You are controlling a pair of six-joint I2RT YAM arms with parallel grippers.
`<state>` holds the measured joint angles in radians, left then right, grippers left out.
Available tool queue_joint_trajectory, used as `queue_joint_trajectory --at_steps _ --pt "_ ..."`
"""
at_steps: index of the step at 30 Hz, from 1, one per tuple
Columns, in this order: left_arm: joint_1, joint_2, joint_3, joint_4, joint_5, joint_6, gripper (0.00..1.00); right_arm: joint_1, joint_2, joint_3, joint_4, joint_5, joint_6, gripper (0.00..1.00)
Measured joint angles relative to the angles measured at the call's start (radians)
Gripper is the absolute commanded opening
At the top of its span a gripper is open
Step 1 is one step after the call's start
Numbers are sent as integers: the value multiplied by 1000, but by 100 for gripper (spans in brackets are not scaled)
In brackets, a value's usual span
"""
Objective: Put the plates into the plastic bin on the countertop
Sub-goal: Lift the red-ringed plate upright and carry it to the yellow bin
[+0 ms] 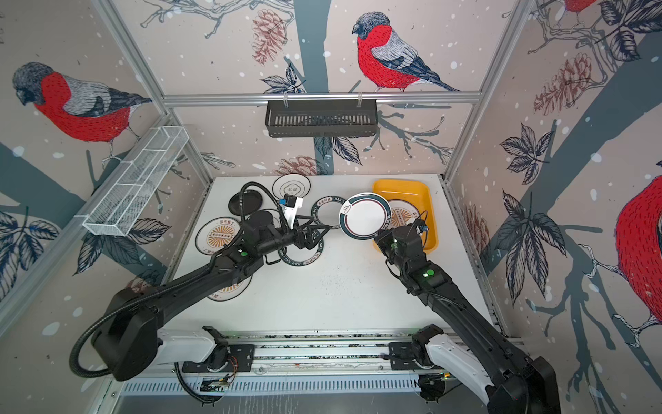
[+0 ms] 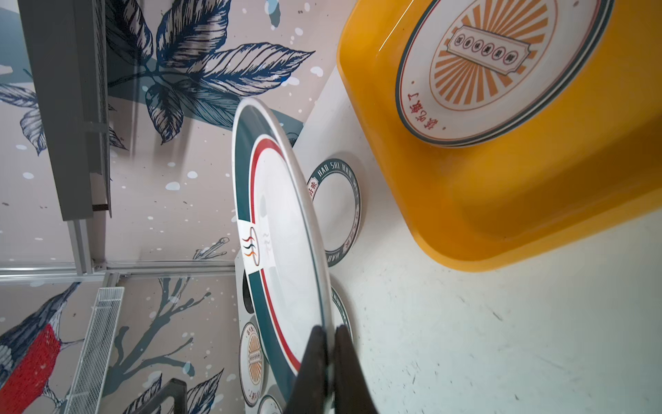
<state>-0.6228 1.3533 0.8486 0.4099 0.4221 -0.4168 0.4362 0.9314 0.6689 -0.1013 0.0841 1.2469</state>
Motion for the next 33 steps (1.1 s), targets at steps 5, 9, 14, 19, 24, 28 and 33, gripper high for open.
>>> queue_joint_trajectory --at_steps 5,9,14,19,24,28,33 --pt "1 68 63 10 38 9 97 -56 27 10 11 -71 -22 0" --pt "1 121 113 13 64 25 97 -92 27 9 17 -92 -23 0" --pt "-3 181 161 22 96 31 97 -128 23 -16 42 -129 -19 0" --pt "-20 233 219 31 101 34 97 -187 19 -52 62 -158 -10 1" --pt "-46 292 277 30 122 43 96 -254 26 -71 93 -195 8 1" --pt "-60 327 310 29 134 43 96 -314 42 -79 111 -231 5 1" --pt "-68 362 335 25 137 43 96 -388 46 -80 111 -267 -17 1"
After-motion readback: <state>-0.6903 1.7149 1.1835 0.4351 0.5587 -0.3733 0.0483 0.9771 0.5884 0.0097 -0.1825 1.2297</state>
